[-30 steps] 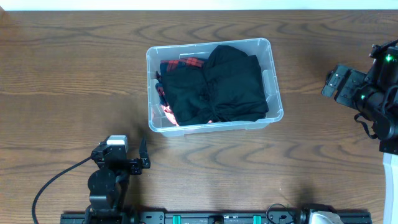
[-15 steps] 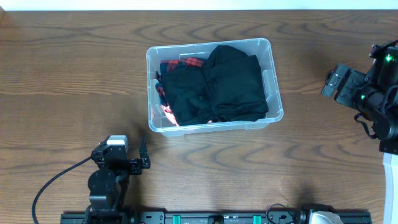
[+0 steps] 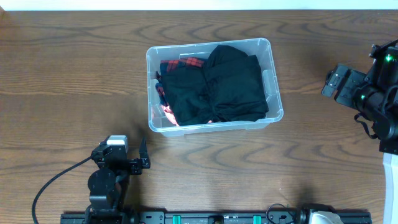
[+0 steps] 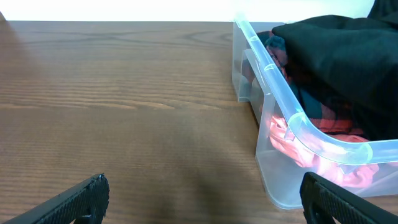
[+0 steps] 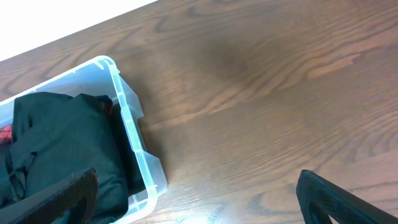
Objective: Pack container
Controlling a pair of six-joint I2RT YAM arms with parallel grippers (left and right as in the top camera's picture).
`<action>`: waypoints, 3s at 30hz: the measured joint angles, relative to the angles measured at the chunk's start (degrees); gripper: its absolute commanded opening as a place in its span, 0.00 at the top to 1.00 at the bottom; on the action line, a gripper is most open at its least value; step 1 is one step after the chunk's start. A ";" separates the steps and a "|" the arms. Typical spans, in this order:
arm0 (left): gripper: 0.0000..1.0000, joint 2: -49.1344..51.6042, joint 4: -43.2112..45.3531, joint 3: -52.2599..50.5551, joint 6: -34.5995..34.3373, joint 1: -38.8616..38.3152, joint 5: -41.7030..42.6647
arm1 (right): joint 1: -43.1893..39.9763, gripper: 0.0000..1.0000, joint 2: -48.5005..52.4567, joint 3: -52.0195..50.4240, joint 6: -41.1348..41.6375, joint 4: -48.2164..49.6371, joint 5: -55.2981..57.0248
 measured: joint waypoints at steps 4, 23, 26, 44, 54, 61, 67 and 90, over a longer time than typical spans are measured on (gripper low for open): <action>0.02 0.00 -0.02 0.00 0.00 0.00 0.00 | 0.00 0.01 -4.52 -2.78 -0.28 1.31 0.26; 0.02 0.00 -0.04 0.00 0.00 0.00 0.00 | 0.00 0.01 -47.45 -49.40 -15.30 24.70 -5.49; 0.02 0.00 0.00 0.00 0.00 0.00 0.00 | 0.00 0.01 -51.23 -55.04 -15.54 27.23 -6.86; 0.02 0.00 -0.04 0.00 0.00 0.00 0.00 | 0.00 0.01 -59.25 -76.78 -16.15 41.20 -12.55; 0.02 0.00 -0.02 0.00 0.00 0.00 0.00 | 0.00 0.01 -59.25 -81.61 -16.17 45.83 -14.40; 0.02 0.00 -0.02 0.00 0.00 0.00 0.00 | 0.00 0.01 -60.17 -81.70 -16.17 46.27 -14.82; 0.02 0.00 -0.04 0.00 0.00 0.00 0.00 | 0.00 0.01 -66.99 -81.77 -16.17 46.73 -14.84; 0.02 0.00 -0.04 0.00 0.00 0.00 0.00 | 0.00 0.01 -67.23 -81.77 -16.17 46.84 -14.84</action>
